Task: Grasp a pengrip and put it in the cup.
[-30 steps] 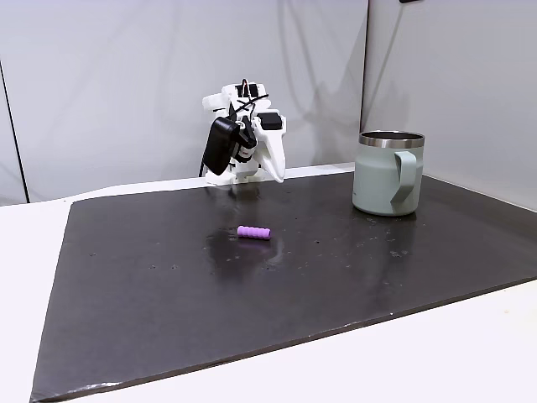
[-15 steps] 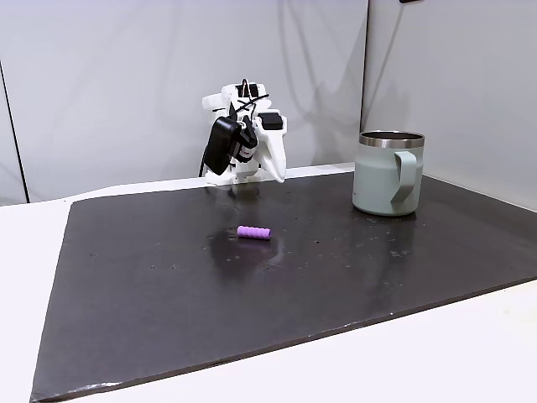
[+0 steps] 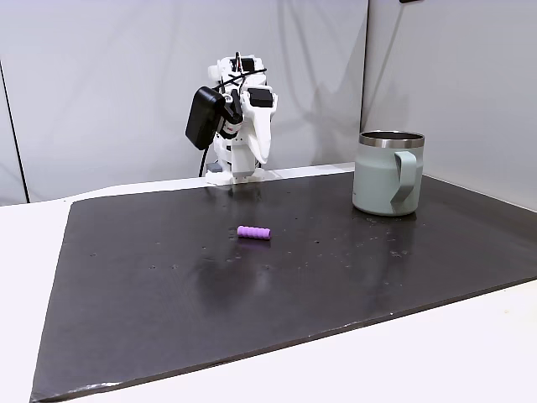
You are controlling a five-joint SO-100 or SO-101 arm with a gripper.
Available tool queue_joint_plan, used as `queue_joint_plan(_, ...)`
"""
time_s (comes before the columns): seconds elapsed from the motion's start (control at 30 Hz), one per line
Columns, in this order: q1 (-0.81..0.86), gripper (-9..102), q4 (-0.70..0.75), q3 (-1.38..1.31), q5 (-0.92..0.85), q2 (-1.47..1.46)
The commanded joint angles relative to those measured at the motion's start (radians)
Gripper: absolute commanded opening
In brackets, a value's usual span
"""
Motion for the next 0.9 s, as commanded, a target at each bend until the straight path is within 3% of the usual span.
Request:
queue_joint_plan(0.0, 0.060, 0, -0.044, -0.264, 0.012, -0.333)
queue_joint_plan(0.3, 0.117, 0, -0.032, -0.565, 0.034, -0.776)
queue_joint_plan(0.63, 0.163, 0, 0.005, -0.765, 0.046, -1.009)
queue_joint_plan(0.87, 0.156, 12, 0.172, -0.965, 0.193, -1.106)
